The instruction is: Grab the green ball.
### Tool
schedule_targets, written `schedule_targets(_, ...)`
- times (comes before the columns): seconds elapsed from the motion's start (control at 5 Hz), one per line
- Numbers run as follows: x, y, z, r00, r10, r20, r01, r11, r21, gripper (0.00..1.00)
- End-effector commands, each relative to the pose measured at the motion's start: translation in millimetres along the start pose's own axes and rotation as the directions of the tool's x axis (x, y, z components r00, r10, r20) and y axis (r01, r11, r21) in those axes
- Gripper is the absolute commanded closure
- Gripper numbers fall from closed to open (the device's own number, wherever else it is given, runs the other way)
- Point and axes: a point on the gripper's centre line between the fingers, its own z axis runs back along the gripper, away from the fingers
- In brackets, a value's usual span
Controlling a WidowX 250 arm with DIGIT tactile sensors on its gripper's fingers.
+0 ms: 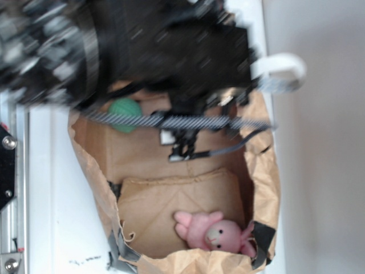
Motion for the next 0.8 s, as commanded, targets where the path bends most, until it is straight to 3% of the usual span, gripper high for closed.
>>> schedule_targets(0.0, 0, 22, 12, 0.999, -0.048, -0.012, 0.047, 0.999, -0.020, 0.00)
schedule_targets(0.2, -12, 21, 4, 0.997, -0.078, 0.005, 0.078, 0.996, -0.040, 0.00)
schedule_targets(0.6, -31, 8, -4, 0.995, -0.092, 0.025, 0.092, 0.996, -0.010, 0.00)
